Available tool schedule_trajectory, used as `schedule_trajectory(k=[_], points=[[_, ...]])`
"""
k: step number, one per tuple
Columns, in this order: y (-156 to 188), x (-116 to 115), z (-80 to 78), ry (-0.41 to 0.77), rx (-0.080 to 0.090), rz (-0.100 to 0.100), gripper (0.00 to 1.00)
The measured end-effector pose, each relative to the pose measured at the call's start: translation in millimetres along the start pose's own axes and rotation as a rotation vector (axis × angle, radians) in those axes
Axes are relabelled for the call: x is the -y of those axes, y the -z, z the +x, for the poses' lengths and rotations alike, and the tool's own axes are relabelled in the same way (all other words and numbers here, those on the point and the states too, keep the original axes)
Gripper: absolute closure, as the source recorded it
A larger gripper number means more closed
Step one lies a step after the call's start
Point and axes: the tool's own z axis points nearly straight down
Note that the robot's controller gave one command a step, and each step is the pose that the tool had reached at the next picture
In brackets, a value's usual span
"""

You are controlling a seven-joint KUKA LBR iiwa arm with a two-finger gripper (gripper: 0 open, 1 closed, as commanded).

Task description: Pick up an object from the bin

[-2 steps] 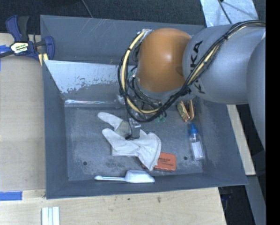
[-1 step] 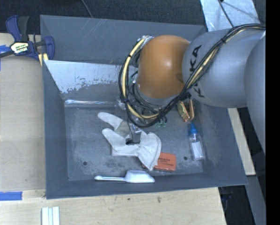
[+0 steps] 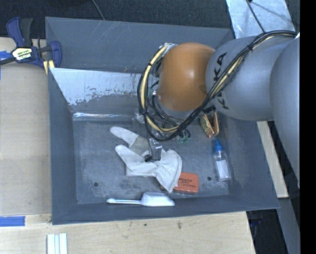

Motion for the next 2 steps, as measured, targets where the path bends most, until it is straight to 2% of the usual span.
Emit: schedule_trajectory(k=[1,2], points=[[-29,1,1.8,-0.091,-0.004,0.0,0.0],[-41,-3,2.0,-0.125,-0.002,-0.001,1.0]])
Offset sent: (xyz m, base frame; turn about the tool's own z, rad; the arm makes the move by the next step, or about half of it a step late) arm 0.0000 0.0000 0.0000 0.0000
